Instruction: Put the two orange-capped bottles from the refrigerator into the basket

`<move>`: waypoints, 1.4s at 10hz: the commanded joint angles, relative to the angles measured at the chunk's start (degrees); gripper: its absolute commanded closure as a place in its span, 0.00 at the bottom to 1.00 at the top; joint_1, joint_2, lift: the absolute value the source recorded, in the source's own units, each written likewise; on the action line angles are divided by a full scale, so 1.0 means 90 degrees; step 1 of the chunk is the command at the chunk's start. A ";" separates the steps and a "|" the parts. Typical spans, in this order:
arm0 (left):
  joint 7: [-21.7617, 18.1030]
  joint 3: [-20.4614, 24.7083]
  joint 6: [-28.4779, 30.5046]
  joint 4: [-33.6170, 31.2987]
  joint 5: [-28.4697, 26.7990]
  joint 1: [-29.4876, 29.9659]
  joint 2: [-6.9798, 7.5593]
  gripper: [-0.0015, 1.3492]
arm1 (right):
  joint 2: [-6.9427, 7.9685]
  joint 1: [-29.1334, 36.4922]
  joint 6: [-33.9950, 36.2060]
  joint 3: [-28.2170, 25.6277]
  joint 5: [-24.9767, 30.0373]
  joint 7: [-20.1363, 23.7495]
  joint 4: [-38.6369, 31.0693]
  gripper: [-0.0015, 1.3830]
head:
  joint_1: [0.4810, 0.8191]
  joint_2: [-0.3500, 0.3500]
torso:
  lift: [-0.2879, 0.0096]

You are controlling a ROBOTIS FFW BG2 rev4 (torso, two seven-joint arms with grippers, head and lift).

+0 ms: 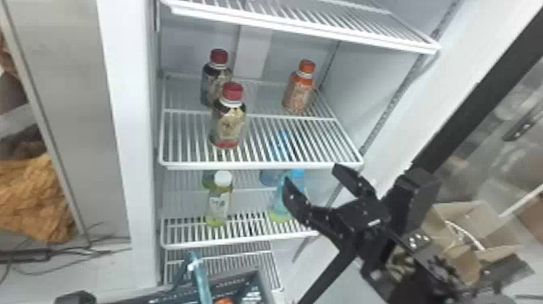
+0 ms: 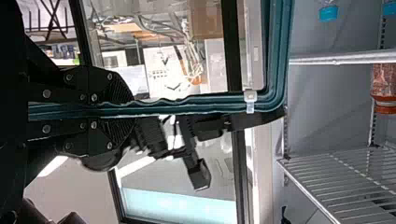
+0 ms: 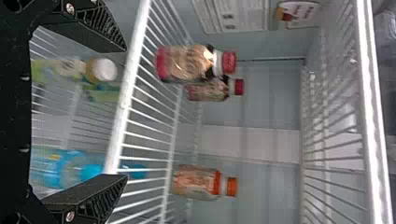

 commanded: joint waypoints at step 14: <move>-0.0010 -0.0009 -0.0047 0.0047 0.0064 0.0043 0.0048 0.89 | -0.0061 -0.4557 -0.3274 0.0537 0.0211 -0.1230 0.6050 0.05 | 0.63 0.00 | 0.83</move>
